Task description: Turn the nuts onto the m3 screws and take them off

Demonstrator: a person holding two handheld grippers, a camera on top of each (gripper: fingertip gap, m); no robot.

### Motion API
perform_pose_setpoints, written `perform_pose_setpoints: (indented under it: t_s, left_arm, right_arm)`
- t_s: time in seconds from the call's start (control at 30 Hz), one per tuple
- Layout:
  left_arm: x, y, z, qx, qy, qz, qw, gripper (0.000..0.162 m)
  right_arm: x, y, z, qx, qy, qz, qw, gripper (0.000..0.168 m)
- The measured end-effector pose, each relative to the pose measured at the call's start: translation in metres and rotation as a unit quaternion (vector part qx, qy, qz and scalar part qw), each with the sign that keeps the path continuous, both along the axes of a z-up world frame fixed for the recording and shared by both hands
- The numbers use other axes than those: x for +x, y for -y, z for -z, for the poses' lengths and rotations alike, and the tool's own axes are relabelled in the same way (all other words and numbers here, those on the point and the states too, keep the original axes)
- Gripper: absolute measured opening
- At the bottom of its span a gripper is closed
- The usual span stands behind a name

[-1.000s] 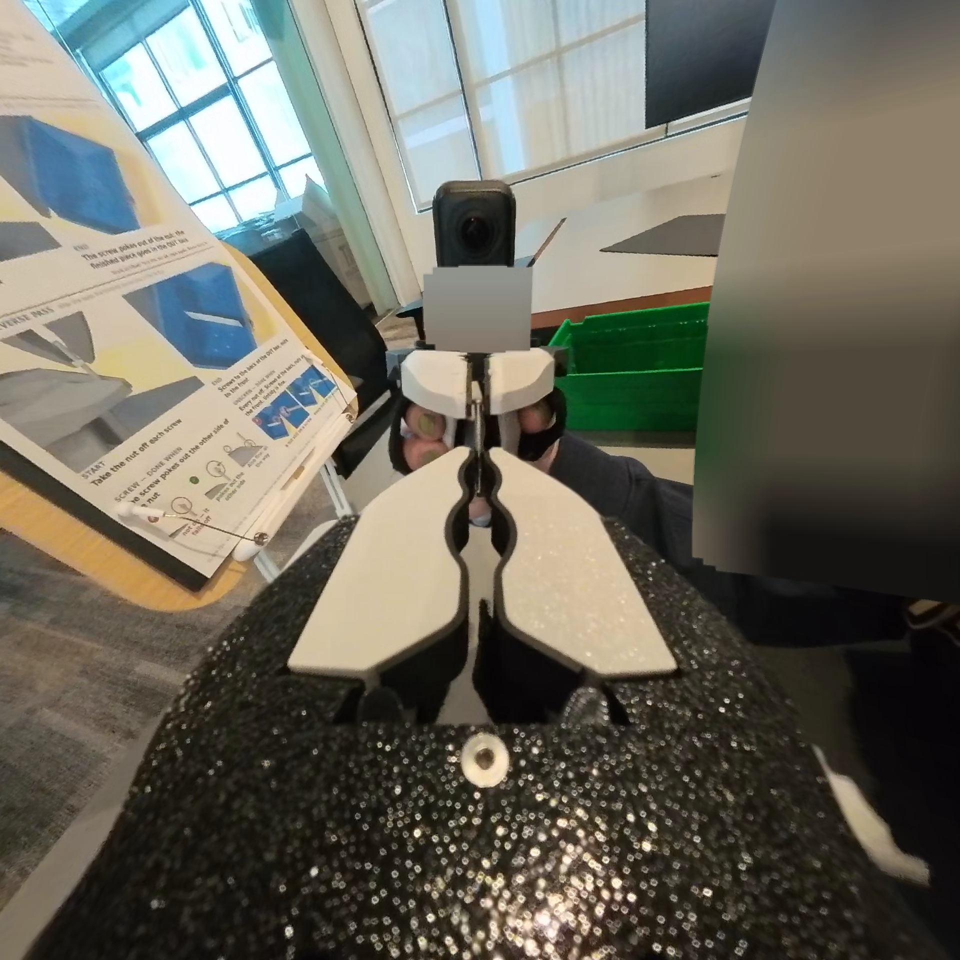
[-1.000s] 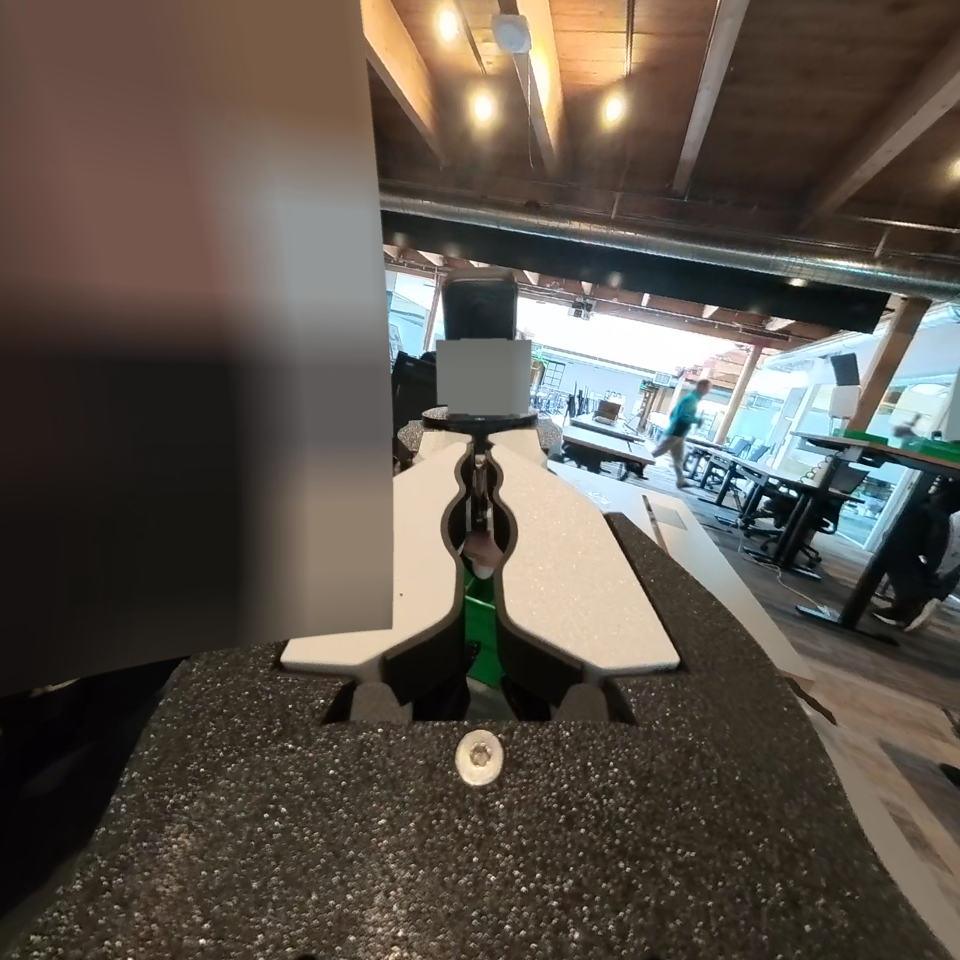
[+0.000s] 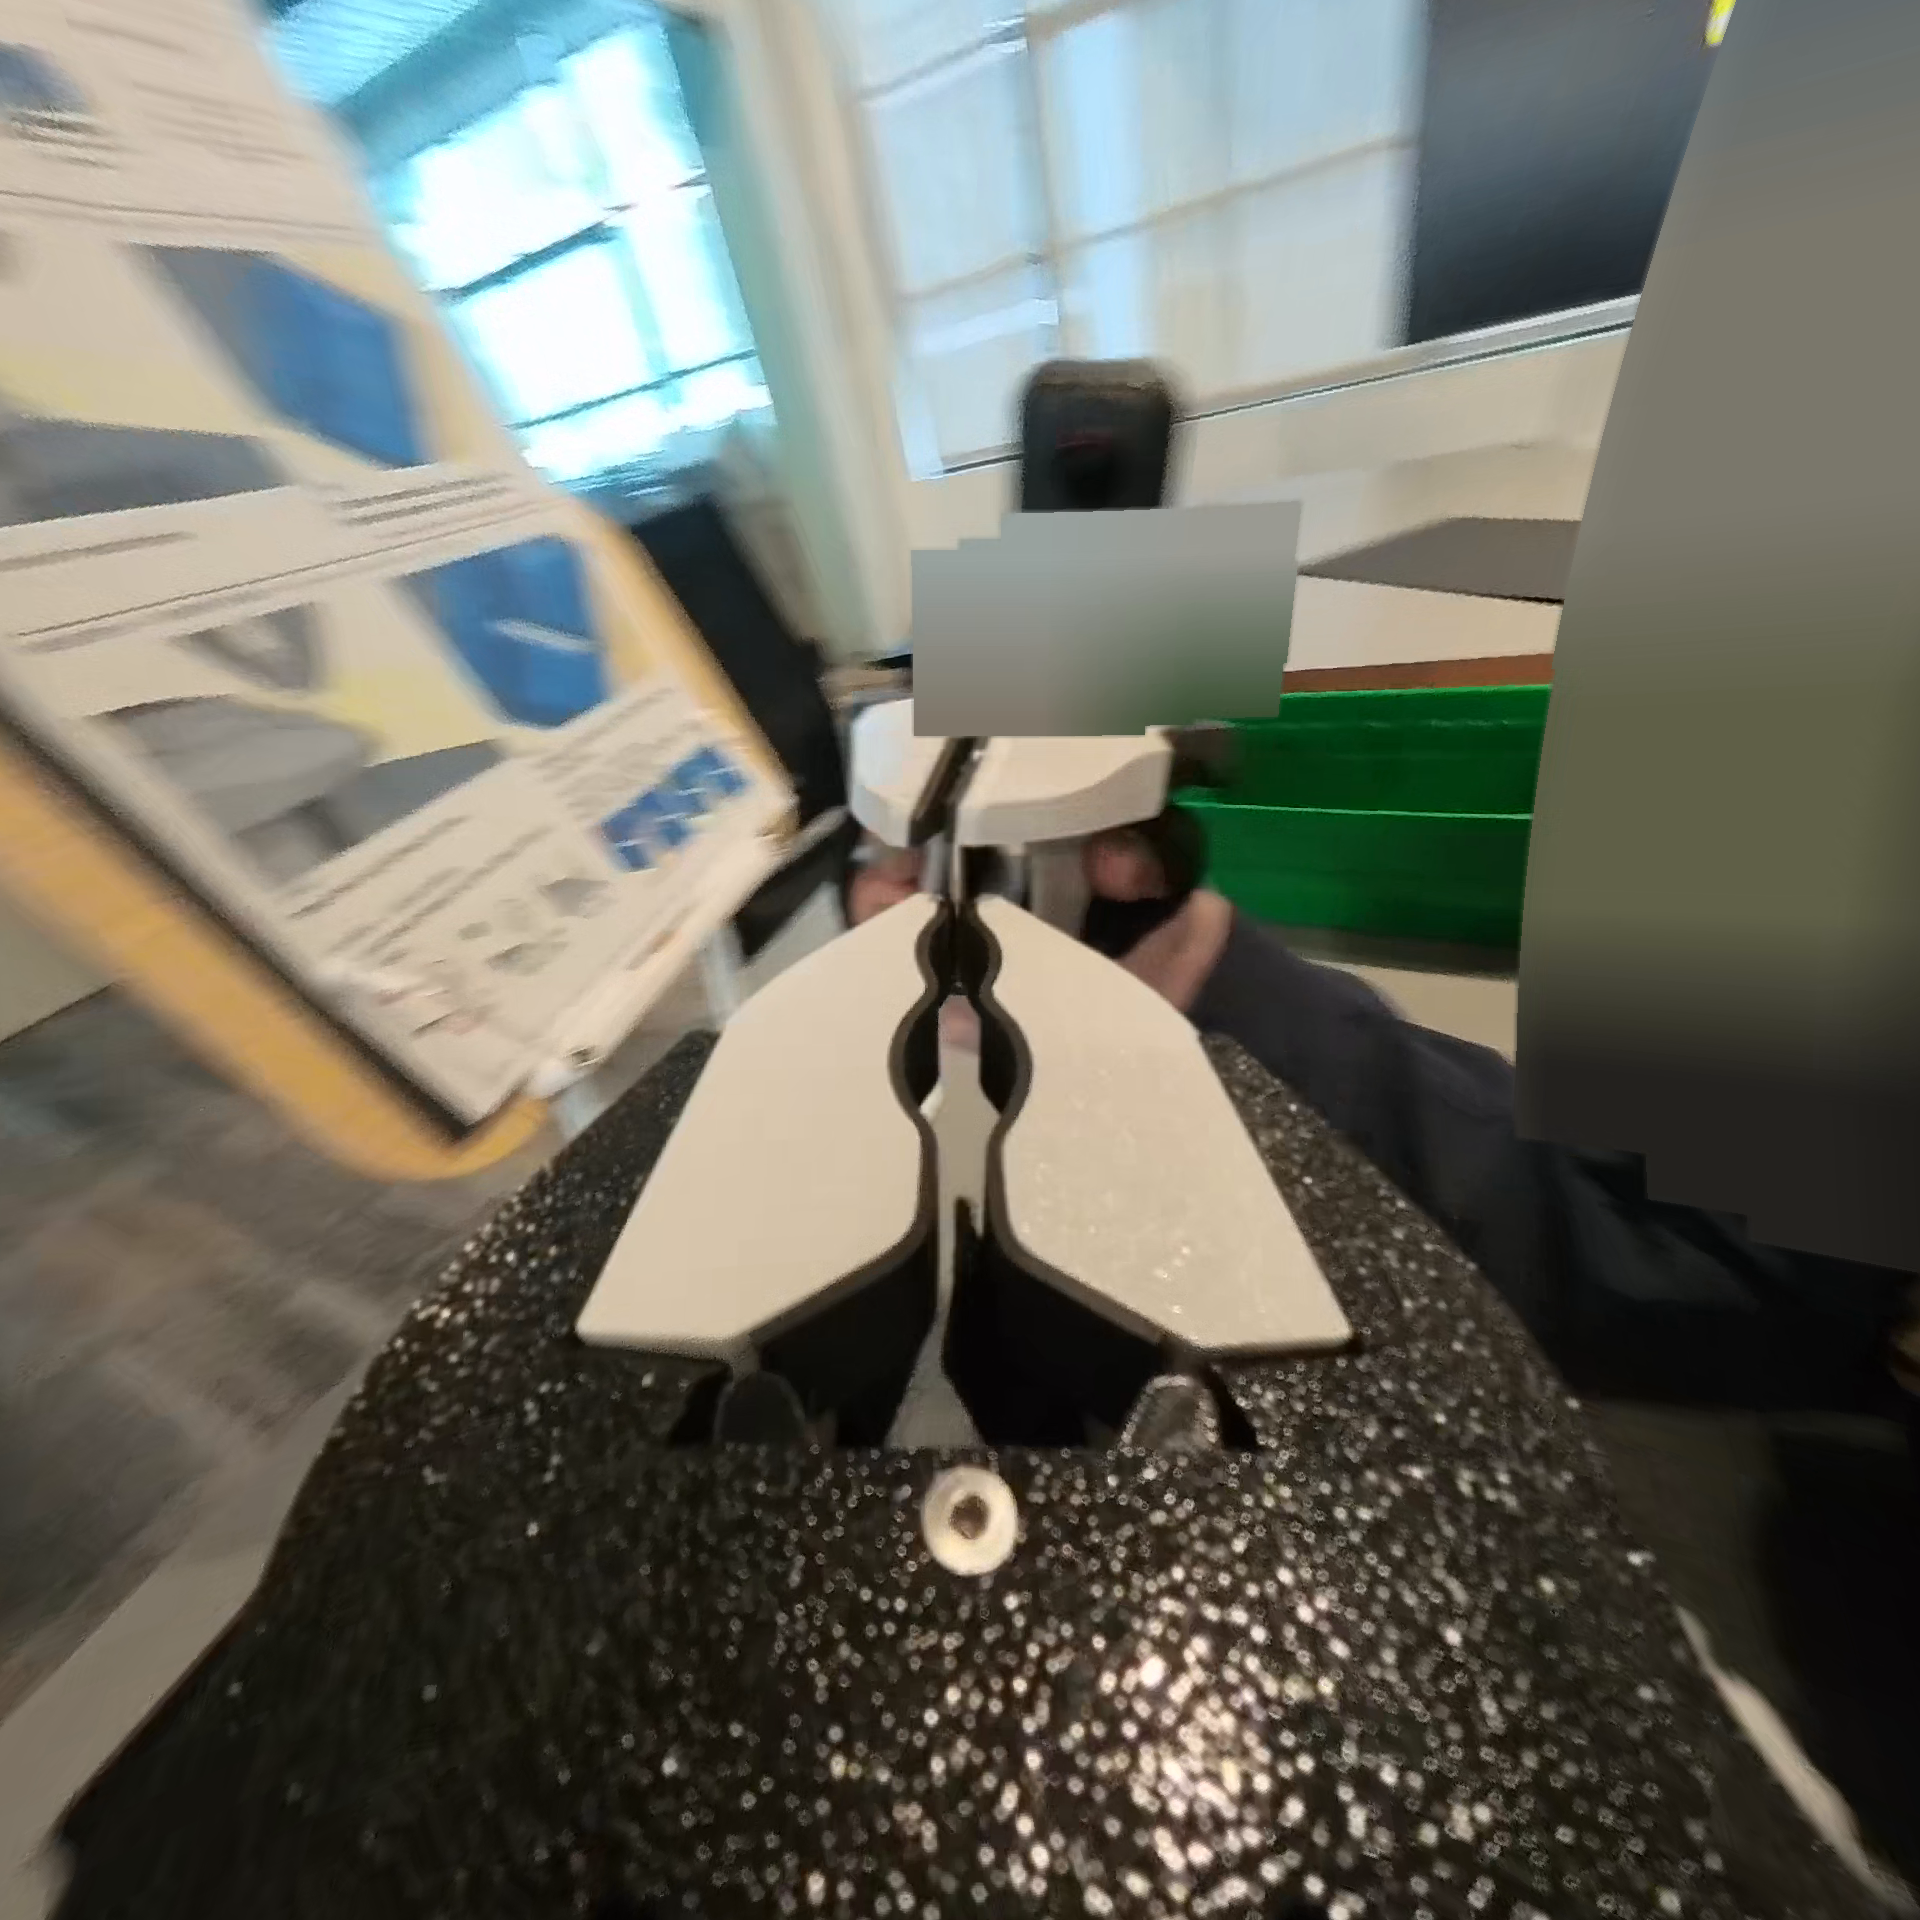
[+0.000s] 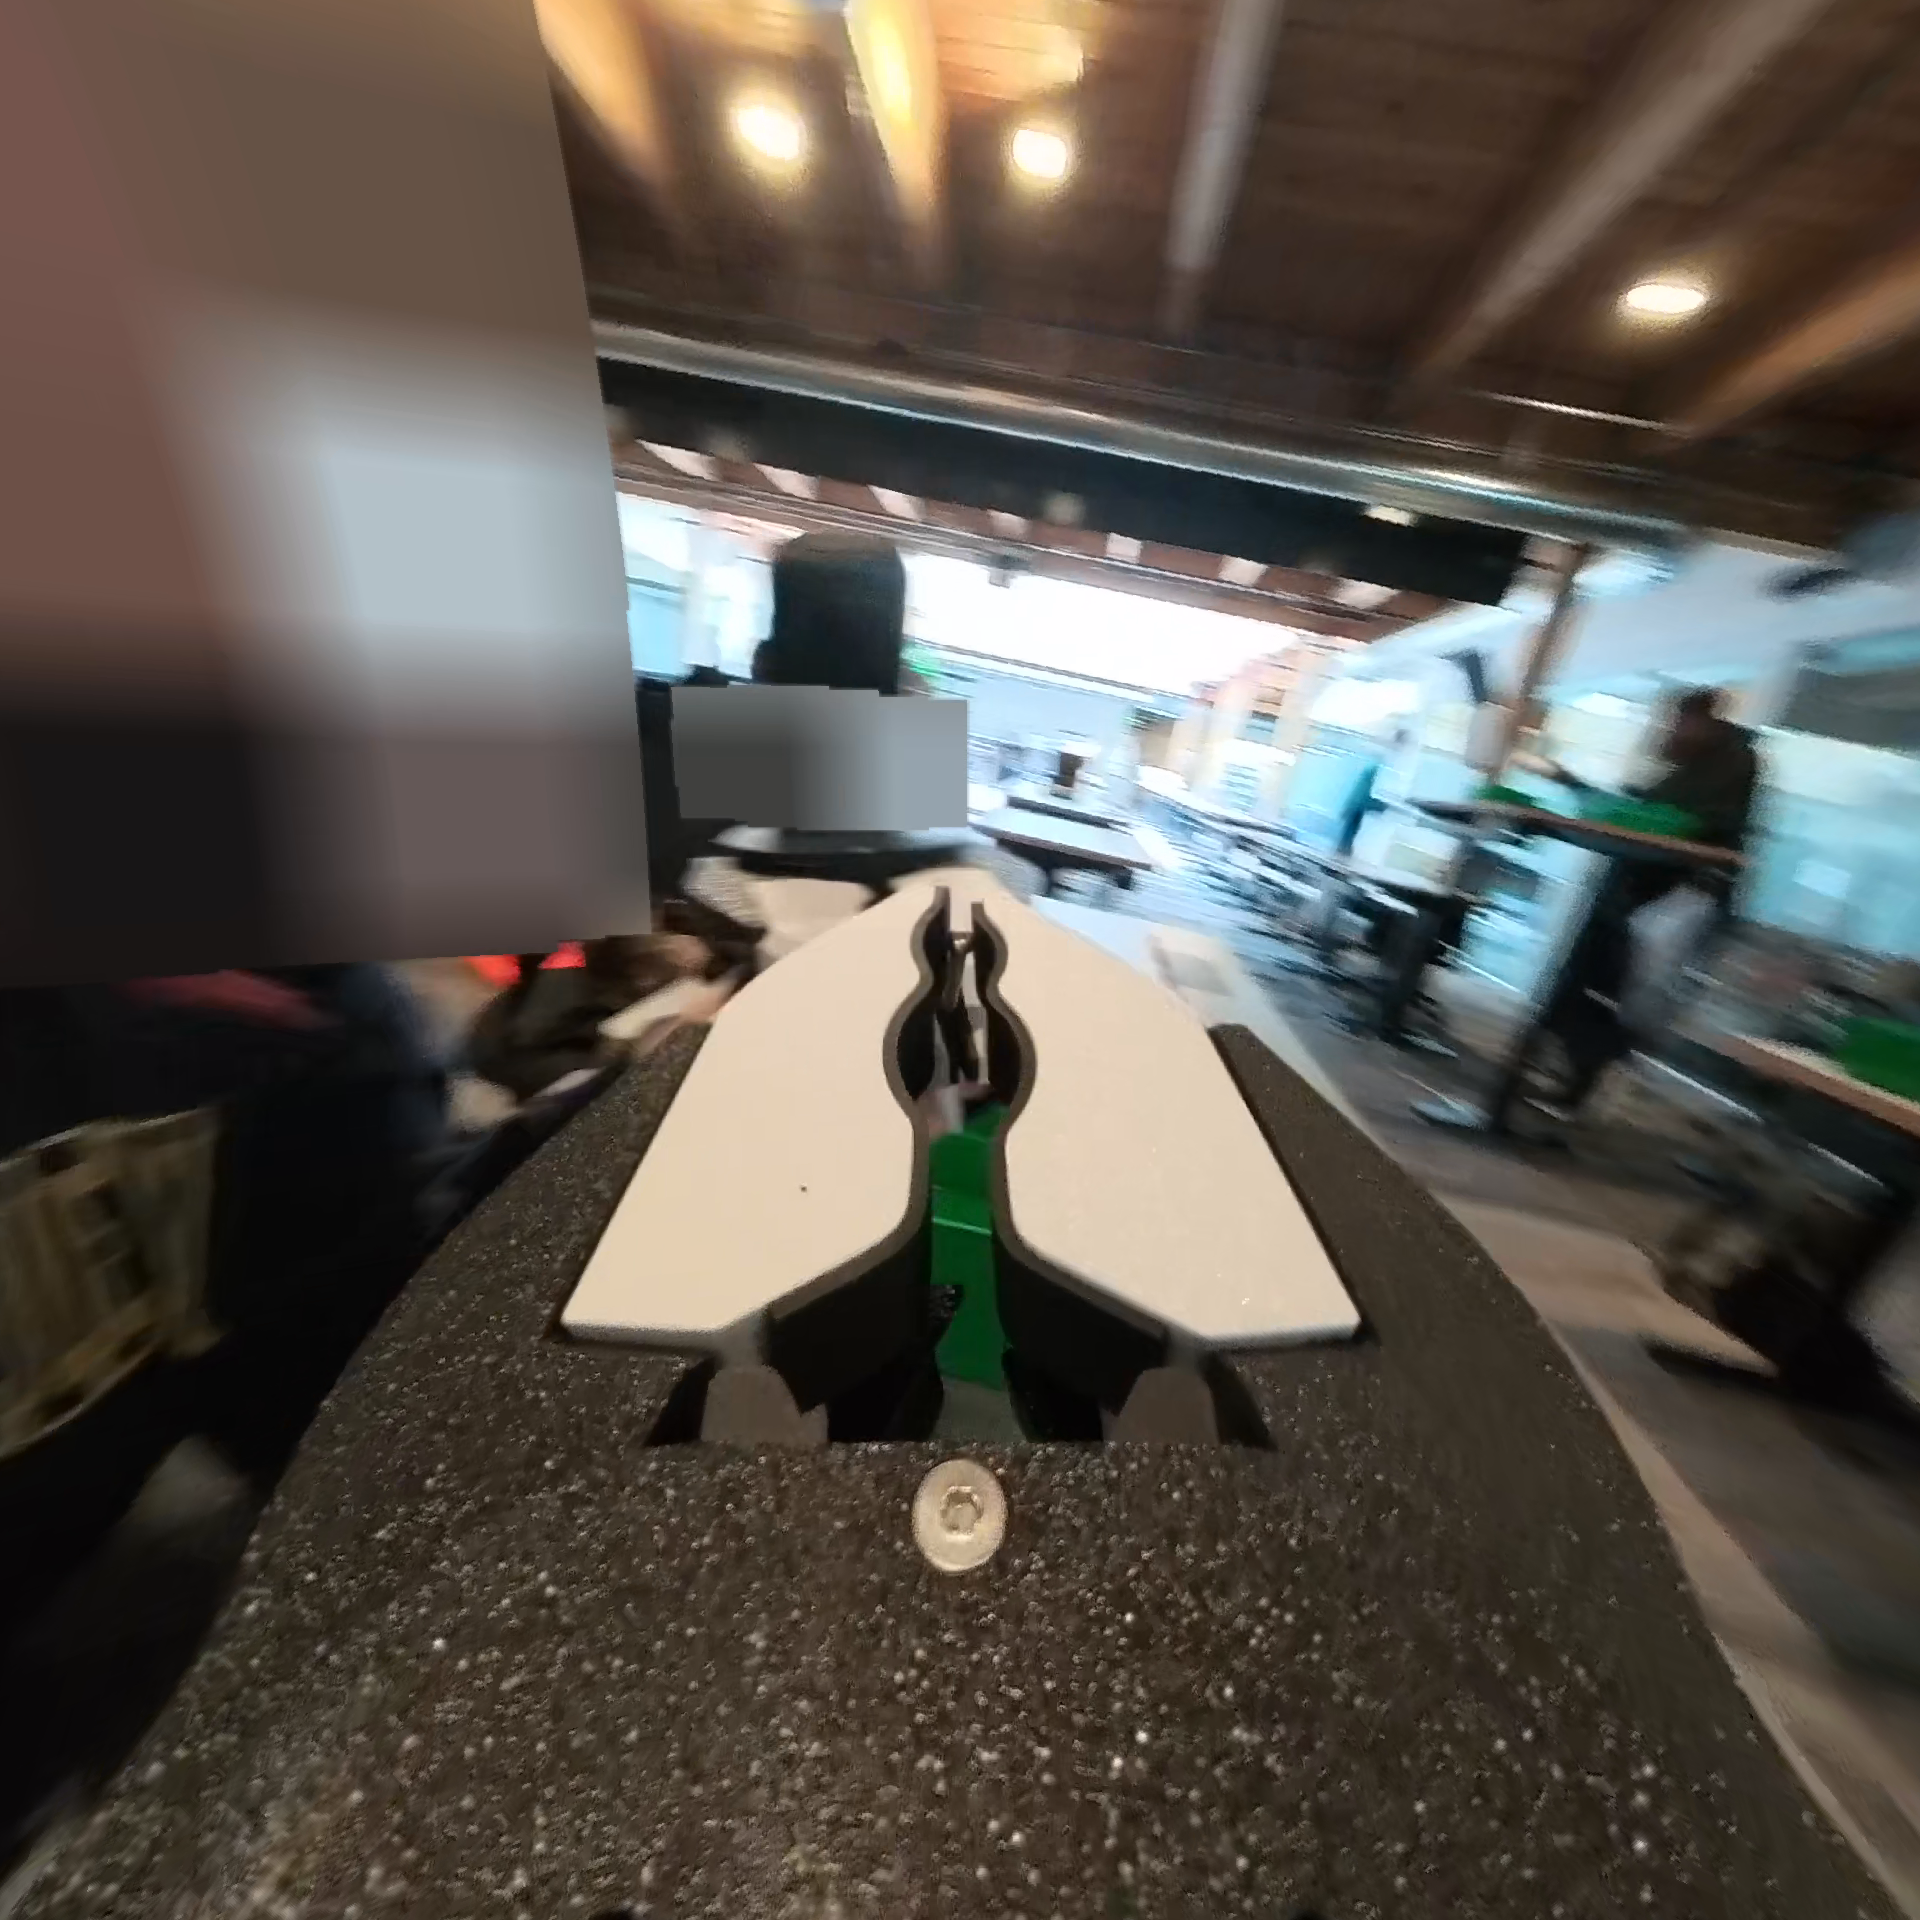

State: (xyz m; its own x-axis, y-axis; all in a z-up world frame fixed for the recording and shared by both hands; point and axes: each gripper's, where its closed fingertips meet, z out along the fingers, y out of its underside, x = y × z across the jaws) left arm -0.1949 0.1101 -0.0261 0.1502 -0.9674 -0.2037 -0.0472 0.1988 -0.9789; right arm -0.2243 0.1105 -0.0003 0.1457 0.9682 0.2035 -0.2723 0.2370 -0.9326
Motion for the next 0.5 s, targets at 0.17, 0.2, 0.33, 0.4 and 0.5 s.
perform_pose_setpoints:
  t_s: [0.17, 0.2, 0.33, 0.4, 0.5]
  left_arm:
    - [-0.007, -0.033, 0.001, 0.0, 0.003, -0.141, 0.99, 0.001]
    - [-0.009, -0.037, 0.002, 0.0, 0.002, -0.16, 0.987, 0.001]
    - [-0.017, -0.044, 0.002, -0.015, 0.012, -0.16, 0.987, 0.001]
    - [-0.018, -0.036, 0.0, -0.032, 0.027, -0.111, 0.993, 0.001]
    - [-0.02, -0.016, -0.003, -0.078, 0.051, 0.006, 0.996, 0.001]
  right_arm:
    - [-0.005, -0.037, 0.002, -0.035, 0.023, 0.148, 0.988, 0.004]
    - [-0.006, -0.043, 0.002, -0.04, 0.028, 0.178, 0.983, 0.004]
    - [-0.014, -0.053, 0.004, -0.038, 0.041, 0.238, 0.97, 0.005]
    - [-0.019, -0.043, 0.001, -0.026, 0.031, 0.2, 0.979, 0.017]
    - [-0.019, -0.021, -0.002, -0.03, 0.012, 0.087, 0.996, 0.034]
